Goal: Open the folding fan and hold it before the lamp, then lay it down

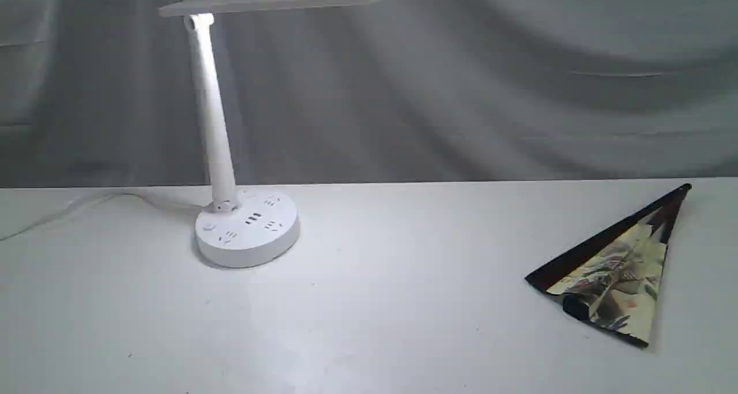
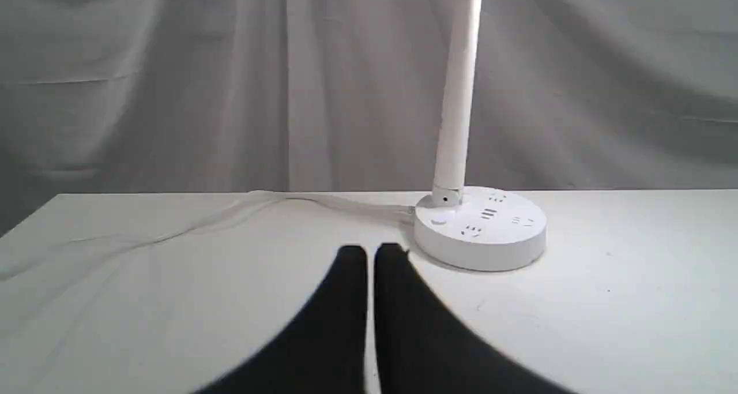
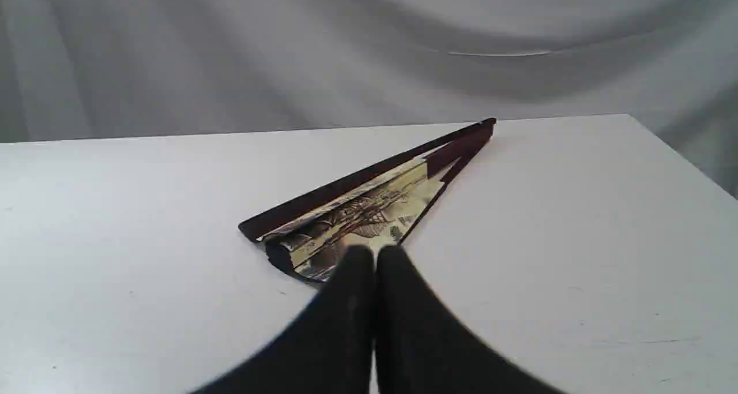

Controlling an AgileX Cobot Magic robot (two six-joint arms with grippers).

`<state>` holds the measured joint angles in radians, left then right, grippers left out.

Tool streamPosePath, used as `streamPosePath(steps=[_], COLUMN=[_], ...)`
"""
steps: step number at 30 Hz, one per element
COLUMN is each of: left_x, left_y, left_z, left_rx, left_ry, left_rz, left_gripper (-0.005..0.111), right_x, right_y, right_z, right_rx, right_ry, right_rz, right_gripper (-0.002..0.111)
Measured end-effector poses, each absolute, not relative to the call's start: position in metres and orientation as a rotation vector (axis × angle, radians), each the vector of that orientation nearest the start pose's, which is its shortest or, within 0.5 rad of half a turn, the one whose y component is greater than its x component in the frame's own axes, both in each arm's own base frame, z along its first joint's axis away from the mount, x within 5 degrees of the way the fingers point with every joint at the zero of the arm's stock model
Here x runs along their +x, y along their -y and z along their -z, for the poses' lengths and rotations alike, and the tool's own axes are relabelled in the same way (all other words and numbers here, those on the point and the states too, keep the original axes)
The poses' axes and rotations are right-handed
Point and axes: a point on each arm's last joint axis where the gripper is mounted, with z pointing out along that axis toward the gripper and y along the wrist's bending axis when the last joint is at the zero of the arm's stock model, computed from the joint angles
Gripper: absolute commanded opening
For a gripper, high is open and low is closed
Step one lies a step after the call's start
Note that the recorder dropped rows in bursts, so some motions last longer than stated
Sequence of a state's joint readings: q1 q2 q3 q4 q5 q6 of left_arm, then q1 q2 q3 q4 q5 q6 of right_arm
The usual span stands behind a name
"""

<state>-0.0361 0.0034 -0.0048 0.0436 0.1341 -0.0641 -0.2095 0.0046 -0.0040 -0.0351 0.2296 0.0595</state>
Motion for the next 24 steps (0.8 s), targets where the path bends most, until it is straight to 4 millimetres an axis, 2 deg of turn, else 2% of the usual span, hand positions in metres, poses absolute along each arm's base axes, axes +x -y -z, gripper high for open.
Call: streamPosePath(steps=[18,24], left_x=[0.0564,0.0565], left_y=[0.0016,0.0023], left_z=[-0.2024,-0.2053], left_rx=[-0.002,-0.047], left_ry=[-1.616,-1.585], left_rz=[0.051,0.107], left_gripper=[0.002,0.002], right_x=[0.0544,0.0551], right_y=[0.0123,0.0122], right_z=[-0.1936,-0.1999], right_rx=[0.207,0.196], right_ry=[-1.701,-1.633], right_rz=[0.144,0.146], right_gripper=[0.000,0.000])
